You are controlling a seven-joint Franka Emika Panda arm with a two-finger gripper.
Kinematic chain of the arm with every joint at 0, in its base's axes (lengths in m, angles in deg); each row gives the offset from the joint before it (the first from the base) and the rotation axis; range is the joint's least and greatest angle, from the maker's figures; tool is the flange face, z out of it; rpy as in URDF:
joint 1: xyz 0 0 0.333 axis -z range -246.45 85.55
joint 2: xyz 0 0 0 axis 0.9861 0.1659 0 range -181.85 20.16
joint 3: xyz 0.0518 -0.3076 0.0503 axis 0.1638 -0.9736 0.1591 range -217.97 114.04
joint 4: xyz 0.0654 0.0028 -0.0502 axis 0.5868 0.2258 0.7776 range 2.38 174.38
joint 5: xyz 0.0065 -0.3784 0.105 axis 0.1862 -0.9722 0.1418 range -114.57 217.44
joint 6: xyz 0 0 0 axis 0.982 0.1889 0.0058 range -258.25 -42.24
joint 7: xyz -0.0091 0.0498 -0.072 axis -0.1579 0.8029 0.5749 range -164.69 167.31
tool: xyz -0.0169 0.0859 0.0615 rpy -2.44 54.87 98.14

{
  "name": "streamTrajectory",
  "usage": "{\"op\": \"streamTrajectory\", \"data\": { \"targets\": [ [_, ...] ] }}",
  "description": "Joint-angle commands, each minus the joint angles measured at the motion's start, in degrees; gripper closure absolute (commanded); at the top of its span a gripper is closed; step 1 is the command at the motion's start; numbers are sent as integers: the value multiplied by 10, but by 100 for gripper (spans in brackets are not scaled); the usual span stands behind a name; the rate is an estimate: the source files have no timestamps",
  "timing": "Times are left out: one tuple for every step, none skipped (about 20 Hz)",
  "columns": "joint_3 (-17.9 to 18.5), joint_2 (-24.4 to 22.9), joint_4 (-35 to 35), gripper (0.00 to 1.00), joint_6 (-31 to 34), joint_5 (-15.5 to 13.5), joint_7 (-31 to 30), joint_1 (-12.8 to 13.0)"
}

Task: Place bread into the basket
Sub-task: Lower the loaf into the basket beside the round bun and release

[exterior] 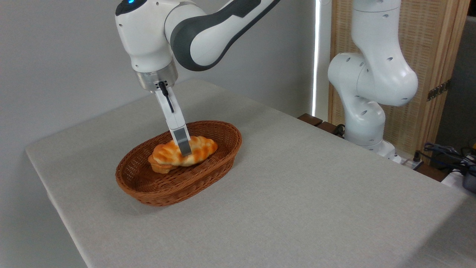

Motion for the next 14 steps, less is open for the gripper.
{"op": "streamTrajectory", "data": {
  "targets": [
    [-1,1,-7,0,-3,-2,1,-2],
    [-1,0,-7,0,-3,-2,1,-2],
    [0,-1,-8,0,-5,-3,1,-3],
    [3,-2,-17,0,-7,-3,1,-3],
    [5,-3,-22,0,-7,-3,1,-4],
    [9,-5,-31,0,-6,-3,-1,-9],
    [26,-7,-45,0,-4,-3,-4,-9],
    [36,-8,-53,0,-1,-2,-5,-9],
    [52,-11,-68,0,3,-2,-7,-9],
    [60,-14,-74,0,4,-2,-9,-9],
    [81,-18,-80,0,3,-2,-18,-9],
    [101,-21,-87,0,4,-2,-26,-9],
    [110,-21,-91,0,5,-2,-29,-9],
    [127,-24,-95,0,15,-2,-32,-9]
  ]
}}
